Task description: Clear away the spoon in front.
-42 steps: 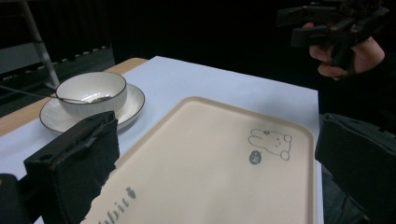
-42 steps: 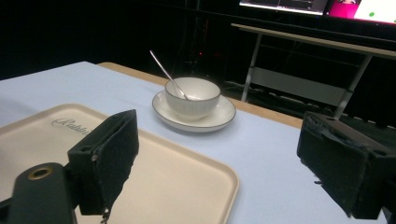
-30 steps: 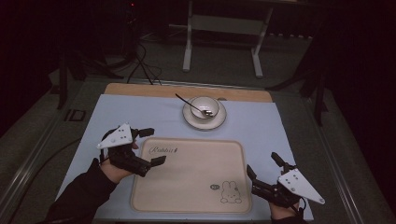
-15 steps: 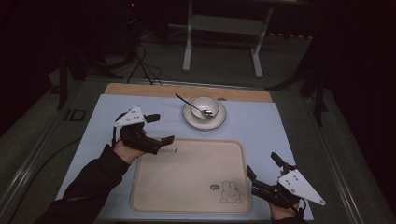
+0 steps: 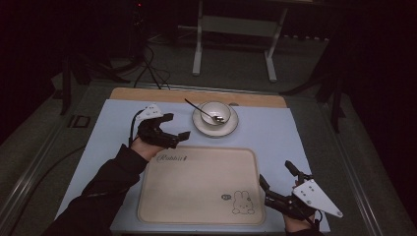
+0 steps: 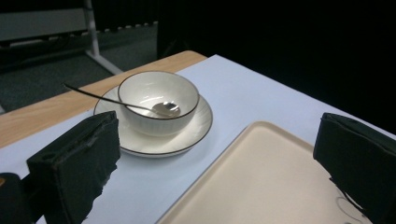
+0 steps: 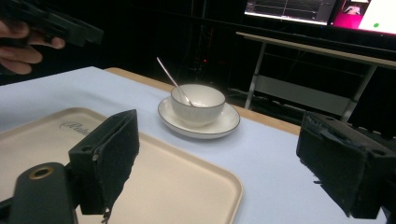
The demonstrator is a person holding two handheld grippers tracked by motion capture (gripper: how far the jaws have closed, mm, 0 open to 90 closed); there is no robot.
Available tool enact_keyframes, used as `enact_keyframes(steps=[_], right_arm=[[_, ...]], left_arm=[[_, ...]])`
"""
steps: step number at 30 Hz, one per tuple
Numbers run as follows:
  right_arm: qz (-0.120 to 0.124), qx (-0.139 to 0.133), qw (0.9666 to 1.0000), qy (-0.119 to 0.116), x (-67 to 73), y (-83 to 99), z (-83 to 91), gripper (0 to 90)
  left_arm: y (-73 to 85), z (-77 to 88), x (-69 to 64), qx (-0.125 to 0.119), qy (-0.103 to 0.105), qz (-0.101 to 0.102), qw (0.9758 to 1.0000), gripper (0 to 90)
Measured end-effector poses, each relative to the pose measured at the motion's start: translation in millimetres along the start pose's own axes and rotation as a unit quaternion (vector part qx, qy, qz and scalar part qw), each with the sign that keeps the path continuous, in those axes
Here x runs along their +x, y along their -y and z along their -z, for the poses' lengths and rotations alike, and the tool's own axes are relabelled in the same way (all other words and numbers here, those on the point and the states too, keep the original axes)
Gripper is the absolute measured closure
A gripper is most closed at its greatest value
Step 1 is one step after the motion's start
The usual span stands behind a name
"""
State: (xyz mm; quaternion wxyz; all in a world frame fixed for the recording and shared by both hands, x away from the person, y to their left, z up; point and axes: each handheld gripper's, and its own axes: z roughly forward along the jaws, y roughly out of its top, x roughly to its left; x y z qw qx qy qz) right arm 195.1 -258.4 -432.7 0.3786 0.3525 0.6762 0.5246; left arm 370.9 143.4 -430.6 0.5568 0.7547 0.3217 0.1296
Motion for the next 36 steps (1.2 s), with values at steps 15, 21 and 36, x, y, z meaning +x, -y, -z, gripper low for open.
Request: enact_keyframes(steps=[15,21,36], right_arm=[[-0.004,0.001,1.0,-0.004,-1.1,0.8,0.3,13.1],[-0.004,0.0,1.0,-0.005,-1.8,0.6,0.9,13.1],[-0.003,-0.002,0.9999,-0.012,-0.9,0.6,1.5,13.3]], left_arm=[[4.9,-39.1,28.1,0.008,-0.019,0.055,0.9983,4.1],[6.1,-52.9,37.8,0.011,-0.029,0.074,0.9968,4.1],[5.2,-78.3,63.6,0.011,-0.075,0.143,0.9867,17.9]])
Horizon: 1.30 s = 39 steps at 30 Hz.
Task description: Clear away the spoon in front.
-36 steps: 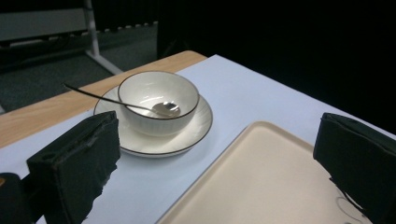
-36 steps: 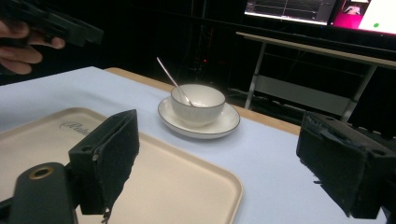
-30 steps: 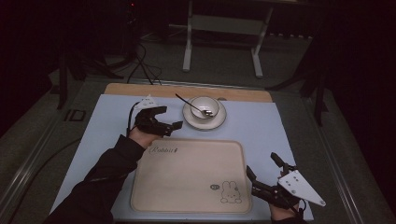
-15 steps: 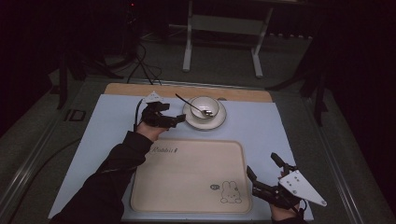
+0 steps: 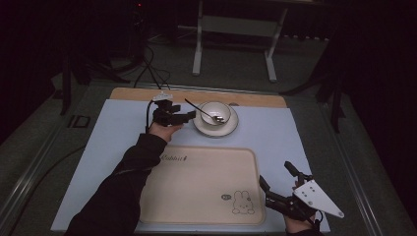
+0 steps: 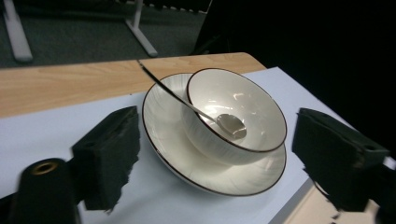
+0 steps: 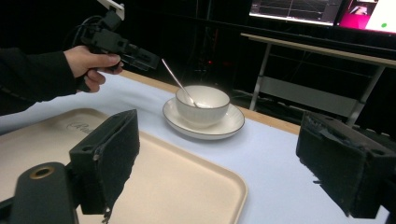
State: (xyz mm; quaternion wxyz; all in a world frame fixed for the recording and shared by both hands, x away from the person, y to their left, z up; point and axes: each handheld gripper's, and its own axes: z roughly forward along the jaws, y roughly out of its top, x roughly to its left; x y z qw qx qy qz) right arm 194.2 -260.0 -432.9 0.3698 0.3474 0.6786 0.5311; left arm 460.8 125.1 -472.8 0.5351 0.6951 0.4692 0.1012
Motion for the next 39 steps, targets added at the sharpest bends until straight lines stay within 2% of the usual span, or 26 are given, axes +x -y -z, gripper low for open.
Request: enact_keyframes(steps=[2,3,8,11,13,17,24,27,30,33,35,37,39], right_arm=[[0.0,0.0,1.0,-0.001,0.1,0.3,-0.3,13.3],[0.0,0.0,1.0,-0.001,0.1,0.4,-0.4,13.3],[-0.001,-0.001,1.0,-0.001,-0.3,0.6,-0.5,13.3],[-0.002,0.002,1.0,-0.002,-0.5,1.0,-0.9,13.3],[-0.002,0.002,1.0,-0.002,-0.5,1.0,-0.8,13.4],[-0.004,0.003,1.0,-0.002,-1.0,1.3,-0.9,13.4],[-0.007,0.003,1.0,-0.002,-2.0,1.4,-0.5,13.5],[-0.009,0.004,0.9999,-0.003,-2.6,1.9,-0.9,13.5],[-0.011,0.006,0.9999,-0.002,-3.8,2.7,-1.7,13.5],[-0.012,0.005,0.9999,-0.001,-4.1,2.6,-1.3,13.6],[-0.01,0.006,0.9999,0.001,-4.2,2.9,-1.6,13.6],[-0.01,0.008,0.9999,0.001,-4.9,3.3,-2.0,13.6],[-0.012,0.008,0.9999,0.001,-5.1,3.3,-2.4,13.6]], left_arm=[[-1.0,-3.5,2.4,-0.001,0.0,0.015,0.9999,19.8],[-1.8,-5.4,2.9,-0.001,-0.008,0.019,0.9998,21.0],[-2.3,-14.2,9.7,-0.002,-0.019,0.049,0.9986,26.7],[-1.0,-18.5,14.2,-0.008,-0.025,0.063,0.9977,31.0],[-0.2,-20.3,17.3,-0.018,-0.021,0.075,0.9968,35.0],[0.0,-23.6,20.2,-0.028,-0.025,0.078,0.9962,42.5],[-4.2,-31.3,21.3,-0.033,-0.014,0.088,0.9955,50.6],[-5.0,-35.4,20.8,-0.033,-0.016,0.093,0.995,54.2],[-5.0,-38.3,20.7,-0.044,-0.027,0.098,0.9939,58.0],[-4.7,-40.7,22.3,-0.049,-0.029,0.109,0.9924,62.9],[-4.2,-41.4,21.9,-0.052,-0.028,0.11,0.9921,66.7],[-3.7,-41.6,20.9,-0.053,-0.034,0.102,0.9928,70.2],[-2.7,-41.6,21.1,-0.057,-0.028,0.107,0.9923,74.5]])
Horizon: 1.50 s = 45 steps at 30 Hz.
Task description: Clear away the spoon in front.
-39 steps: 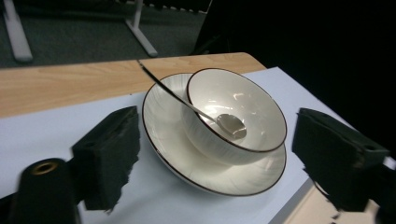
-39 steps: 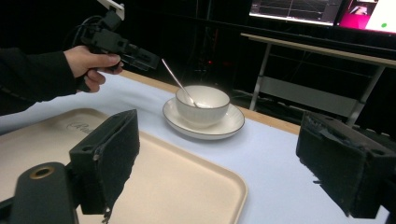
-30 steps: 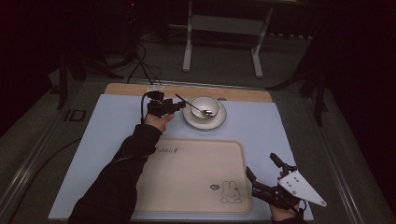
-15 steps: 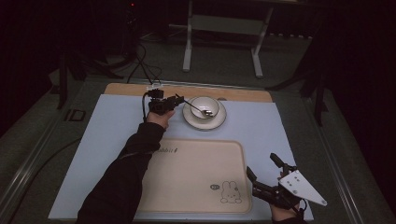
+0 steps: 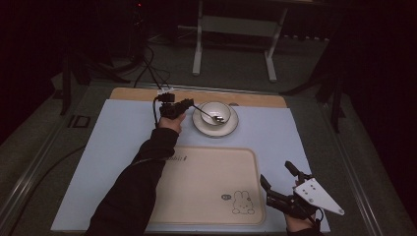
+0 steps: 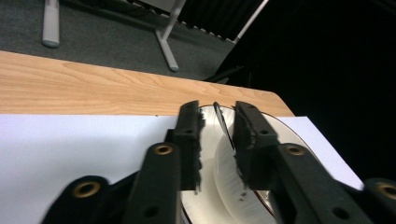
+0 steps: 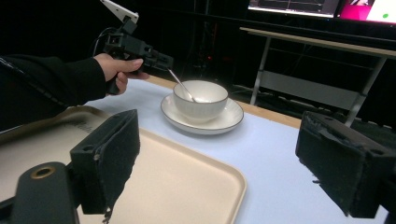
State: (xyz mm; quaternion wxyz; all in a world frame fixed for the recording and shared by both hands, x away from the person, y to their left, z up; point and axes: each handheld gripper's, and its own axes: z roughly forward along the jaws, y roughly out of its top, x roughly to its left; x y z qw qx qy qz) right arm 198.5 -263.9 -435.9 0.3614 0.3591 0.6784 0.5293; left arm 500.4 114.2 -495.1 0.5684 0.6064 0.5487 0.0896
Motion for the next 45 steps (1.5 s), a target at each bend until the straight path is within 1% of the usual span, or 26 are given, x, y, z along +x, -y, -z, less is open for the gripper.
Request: enact_keyframes(steps=[4,5,6,7,10,12,14,17,19,21,22,24,25,26,28,29,30,31,32,34,38,39,41,42,44,45], right_arm=[[0.002,0.0,1.0,0.001,0.8,-0.4,0.5,13.7],[0.002,0.0,1.0,0.001,0.9,-0.4,0.4,13.7],[0.002,0.001,1.0,0.001,0.8,-0.4,0.3,13.7],[0.003,0.001,1.0,0.001,0.6,-0.3,0.2,13.7],[0.002,0.001,1.0,0.002,0.2,-0.2,0.0,13.7],[0.002,0.0,1.0,0.002,0.2,-0.3,0.0,13.7],[0.003,0.001,1.0,0.002,0.6,-0.3,-0.2,13.7],[0.004,0.001,1.0,0.005,1.2,-0.6,0.3,13.7],[0.005,0.001,1.0,0.006,0.8,-0.4,0.4,13.7],[0.003,0.0,1.0,0.005,0.1,0.0,-0.1,13.7],[0.003,0.0,1.0,0.005,0.1,0.0,-0.1,13.7],[0.0,0.002,1.0,0.005,-0.2,0.4,-0.7,13.7],[0.001,0.001,1.0,0.006,-0.4,0.4,-0.6,13.7],[0.001,0.001,1.0,0.006,-0.4,0.3,-0.5,13.7],[0.001,0.001,1.0,0.006,-0.4,0.2,-0.2,13.7],[0.001,0.0,1.0,0.007,-0.3,0.1,-0.1,13.7],[0.004,-0.001,1.0,0.007,-0.2,0.0,0.0,13.7],[0.005,-0.001,1.0,0.008,0.0,-0.1,0.1,13.7],[0.006,-0.001,0.9999,0.008,0.3,-0.2,0.4,13.7],[0.006,-0.002,0.9999,0.009,0.4,-0.3,0.5,13.7],[0.006,-0.002,0.9999,0.009,0.4,-0.4,0.5,13.7],[0.006,-0.002,0.9999,0.008,0.4,-0.5,0.5,13.7],[0.005,-0.001,1.0,0.008,0.4,-0.4,0.4,13.7],[0.005,0.0,1.0,0.008,0.6,-0.1,0.2,13.7],[0.004,-0.001,1.0,0.009,0.6,-0.2,0.4,13.7],[0.004,-0.002,1.0,0.009,0.7,-0.3,0.6,13.7]], left_arm=[[1.1,0.3,-3.3,-0.002,0.006,-0.008,1.0,81.6],[0.8,1.1,-4.0,-0.005,0.012,-0.004,0.9999,82.4],[0.8,1.1,-4.0,-0.005,0.012,-0.004,0.9999,83.6],[-0.6,2.6,-5.4,-0.006,0.02,-0.006,0.9998,84.3],[-2.4,5.7,-8.5,-0.014,0.032,-0.006,0.9994,86.7],[-4.4,7.3,-9.7,-0.018,0.037,-0.002,0.9992,88.7],[-5.2,7.6,-10.3,-0.018,0.038,-0.002,0.9991,89.3],[-7.2,7.9,-11.5,-0.017,0.043,-0.012,0.9989,89.5],[-8.5,9.0,-12.9,-0.019,0.043,-0.012,0.9988,89.7],[-10.5,10.6,-16.3,-0.02,0.044,-0.02,0.9986,89.8],[-10.5,10.6,-16.3,-0.02,0.044,-0.02,0.9986,89.8],[-14.9,14.5,-21.7,-0.023,0.049,-0.03,0.9981,89.8],[-14.9,14.5,-21.7,-0.023,0.049,-0.03,0.9981,89.8],[-16.5,16.2,-23.8,-0.026,0.048,-0.032,0.998,89.8],[-20.4,20.1,-26.9,-0.027,0.056,-0.033,0.9975,89.9],[-22.4,21.8,-28.8,-0.029,0.054,-0.035,0.9975,89.9],[-26.3,26.5,-31.2,-0.032,0.058,-0.035,0.9972,89.9],[-26.3,26.5,-31.2,-0.032,0.058,-0.035,0.9972,89.9],[-30.2,31.8,-34.0,-0.033,0.052,-0.043,0.9972,89.9],[-32.1,34.5,-34.7,-0.033,0.055,-0.043,0.997,89.9],[-40.6,45.4,-39.5,-0.034,0.06,-0.052,0.9963,90.0],[-44.5,50.9,-41.9,-0.032,0.061,-0.061,0.9958,90.0],[-44.5,50.9,-41.9,-0.032,0.061,-0.061,0.9958,90.0],[-48.5,58.2,-45.3,-0.027,0.062,-0.072,0.9951,90.0],[-49.3,59.7,-45.9,-0.025,0.064,-0.074,0.995,90.0],[-50.8,63.9,-47.0,-0.023,0.068,-0.078,0.9943,90.0]])
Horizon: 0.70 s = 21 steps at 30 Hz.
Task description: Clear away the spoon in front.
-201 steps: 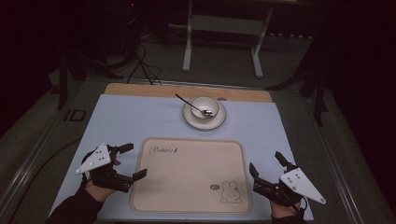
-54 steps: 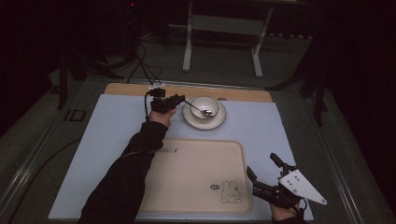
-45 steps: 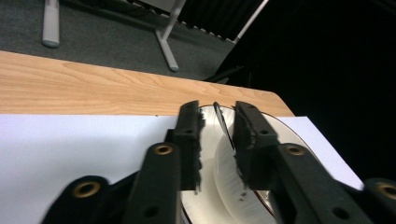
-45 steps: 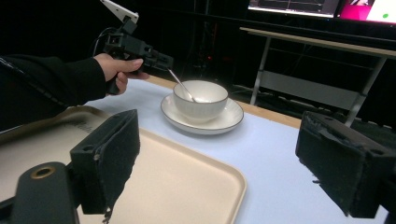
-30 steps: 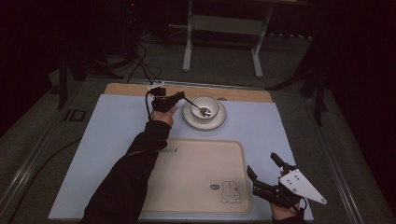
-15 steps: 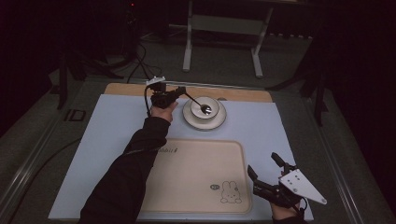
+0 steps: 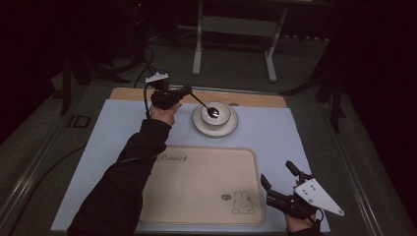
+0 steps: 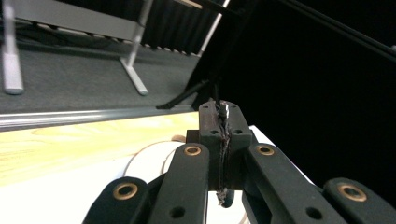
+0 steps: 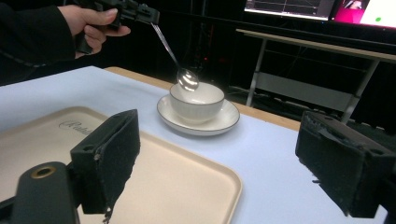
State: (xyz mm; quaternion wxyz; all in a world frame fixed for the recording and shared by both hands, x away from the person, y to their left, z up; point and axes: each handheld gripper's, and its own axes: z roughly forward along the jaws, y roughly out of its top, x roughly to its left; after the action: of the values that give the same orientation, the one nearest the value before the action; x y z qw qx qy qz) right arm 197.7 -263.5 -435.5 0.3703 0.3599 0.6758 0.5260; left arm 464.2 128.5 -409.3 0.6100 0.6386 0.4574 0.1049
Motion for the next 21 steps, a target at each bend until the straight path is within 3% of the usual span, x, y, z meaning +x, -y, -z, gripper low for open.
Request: enact_keyframes(steps=[3,11,21], right_arm=[[0.003,0.001,1.0,0.001,0.3,0.2,-0.4,13.9],[0.0,0.002,1.0,0.001,0.1,0.9,-1.6,13.9],[-0.001,0.004,1.0,0.001,0.8,1.7,-3.6,13.9]], left_arm=[[-3.0,7.3,-0.4,-0.004,0.013,0.007,0.9999,89.9],[-13.8,30.8,-7.1,0.013,0.019,-0.023,0.9995,90.0],[-25.2,66.6,-10.2,0.03,0.034,-0.041,0.9981,90.0]])
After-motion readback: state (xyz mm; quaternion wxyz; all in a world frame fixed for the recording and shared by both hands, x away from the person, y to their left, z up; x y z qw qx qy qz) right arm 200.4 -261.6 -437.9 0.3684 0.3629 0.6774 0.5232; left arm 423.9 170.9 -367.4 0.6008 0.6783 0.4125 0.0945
